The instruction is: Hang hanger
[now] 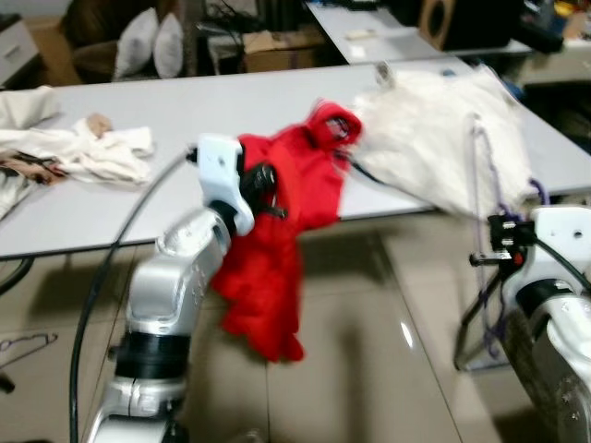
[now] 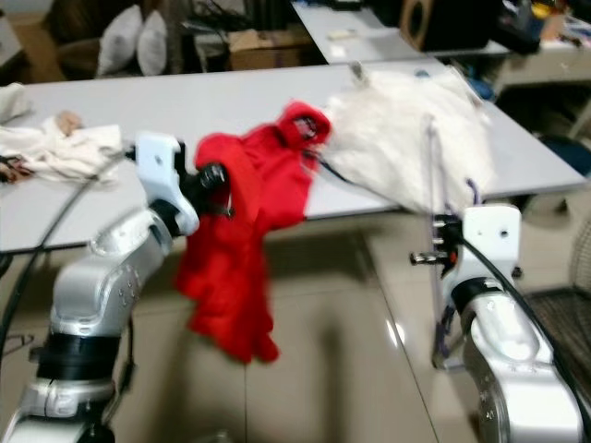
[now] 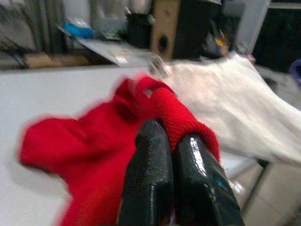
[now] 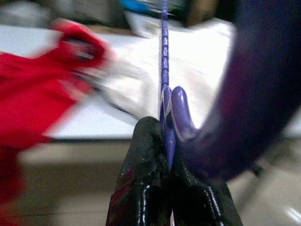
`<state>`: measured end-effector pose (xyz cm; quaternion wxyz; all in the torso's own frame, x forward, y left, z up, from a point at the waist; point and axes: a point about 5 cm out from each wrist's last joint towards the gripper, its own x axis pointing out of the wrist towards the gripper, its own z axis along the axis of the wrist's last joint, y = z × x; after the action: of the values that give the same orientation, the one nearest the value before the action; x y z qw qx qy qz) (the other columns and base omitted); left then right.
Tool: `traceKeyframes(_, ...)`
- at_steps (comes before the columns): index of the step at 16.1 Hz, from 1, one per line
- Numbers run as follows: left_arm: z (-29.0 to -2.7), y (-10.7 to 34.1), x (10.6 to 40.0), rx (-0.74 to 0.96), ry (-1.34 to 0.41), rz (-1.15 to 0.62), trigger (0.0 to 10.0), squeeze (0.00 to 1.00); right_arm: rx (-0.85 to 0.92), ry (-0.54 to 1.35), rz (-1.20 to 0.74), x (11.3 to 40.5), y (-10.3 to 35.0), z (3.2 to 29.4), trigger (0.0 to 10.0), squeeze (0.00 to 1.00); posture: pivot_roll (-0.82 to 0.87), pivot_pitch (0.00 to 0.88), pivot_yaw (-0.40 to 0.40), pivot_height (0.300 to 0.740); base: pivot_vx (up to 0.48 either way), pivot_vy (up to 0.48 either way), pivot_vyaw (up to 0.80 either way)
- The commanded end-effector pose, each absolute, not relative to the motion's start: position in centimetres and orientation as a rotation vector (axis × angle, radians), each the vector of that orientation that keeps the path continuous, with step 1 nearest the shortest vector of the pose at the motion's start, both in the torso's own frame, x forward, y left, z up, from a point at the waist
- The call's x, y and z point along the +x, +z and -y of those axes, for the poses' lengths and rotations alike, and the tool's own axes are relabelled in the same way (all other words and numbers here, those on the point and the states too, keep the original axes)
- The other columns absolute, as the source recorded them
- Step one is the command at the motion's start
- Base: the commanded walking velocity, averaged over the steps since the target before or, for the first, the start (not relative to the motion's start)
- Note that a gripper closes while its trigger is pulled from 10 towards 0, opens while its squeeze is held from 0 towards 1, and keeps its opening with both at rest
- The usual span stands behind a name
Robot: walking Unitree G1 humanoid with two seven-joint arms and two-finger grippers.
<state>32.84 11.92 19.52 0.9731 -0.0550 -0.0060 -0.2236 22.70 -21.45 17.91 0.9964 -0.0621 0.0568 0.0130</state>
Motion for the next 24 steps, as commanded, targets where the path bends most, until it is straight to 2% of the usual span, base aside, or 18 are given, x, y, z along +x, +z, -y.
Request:
traceKeyframes(1, -12.4, 20.4, 33.4, -0.099, -0.436, 0.047, 10.0, 0.00, -0.106, 0.117, -0.043, 22.6, 19.4, 21.1, 10.0, 0.00, -0.04, 0.000, 0.028, 0.740, 0.428, 0.000, 0.00)
traceKeyframes(2, -12.3, 21.3, 34.3, -0.087, -0.443, 0.074, 10.0, 0.00, -0.079, 0.256, -0.019, 22.1, 20.4, 21.1, 10.0, 0.00, -0.04, 0.000, 0.030, 0.740, 0.428, 0.000, 0.00)
traceKeyframes(3, -12.0, 23.0, 35.5, -0.083, -0.462, 0.119, 10.0, 0.00, -0.137, 0.443, -0.027, 20.9, 21.3, 21.1, 10.0, 0.00, -0.05, 0.000, 0.035, 0.740, 0.431, 0.000, 0.00)
traceKeyframes(7, -11.0, 28.5, 38.5, -0.073, -0.533, 0.242, 10.0, 0.00, -0.212, 0.837, -0.164, 18.8, 21.9, 21.3, 10.0, 0.00, -0.05, 0.000, 0.038, 0.740, 0.429, 0.000, 0.00)
traceKeyframes(11, -8.8, 33.4, 39.2, -0.108, -0.659, 0.349, 10.0, 0.00, -0.227, 1.094, -0.232, 19.5, 22.3, 19.6, 10.0, 0.00, -0.05, 0.000, 0.034, 0.740, 0.428, 0.000, 0.00)
traceKeyframes(14, -8.0, 36.4, 39.0, -0.162, -0.743, 0.425, 10.0, 0.00, -0.312, 1.145, -0.290, 21.2, 21.2, 18.8, 10.0, 0.00, -0.03, 0.000, 0.014, 0.740, 0.426, 0.000, 0.00)
traceKeyframes(15, -8.0, 38.1, 38.5, -0.193, -0.789, 0.478, 10.0, 0.00, -0.436, 1.017, -0.313, 23.8, 20.3, 19.3, 10.0, 0.00, -0.02, 0.000, 0.002, 0.740, 0.431, 0.000, 0.00)
traceKeyframes(17, -8.6, 39.8, 38.0, -0.232, -0.817, 0.527, 10.0, 0.00, -0.517, 0.851, -0.286, 26.4, 20.6, 20.2, 10.0, 0.00, 0.00, 0.000, -0.007, 0.740, 0.428, 0.000, 0.00)
traceKeyframes(18, -9.8, 42.0, 37.3, -0.290, -0.850, 0.587, 10.0, 0.00, -0.540, 0.503, -0.086, 30.7, 23.8, 22.0, 10.0, 0.00, 0.00, 0.000, -0.013, 0.740, 0.428, 0.000, 0.00)
traceKeyframes(20, -10.4, 43.0, 36.8, -0.302, -0.873, 0.620, 10.0, 0.00, -0.510, 0.303, 0.106, 32.3, 27.4, 23.2, 10.0, 0.00, 0.01, 0.000, -0.013, 0.740, 0.426, 0.000, 0.00)
traceKeyframes(21, -11.1, 43.6, 36.5, -0.320, -0.871, 0.639, 10.0, 0.00, -0.459, 0.171, 0.287, 32.7, 30.9, 24.1, 10.0, 0.00, 0.01, 0.000, -0.013, 0.740, 0.428, 0.000, 0.00)
traceKeyframes(24, -13.4, 41.7, 37.6, -0.305, -0.759, 0.592, 10.0, 0.00, -0.451, 0.016, 0.456, 32.1, 34.5, 26.2, 10.0, 0.00, 0.00, 0.000, -0.012, 0.740, 0.428, 0.000, 0.00)
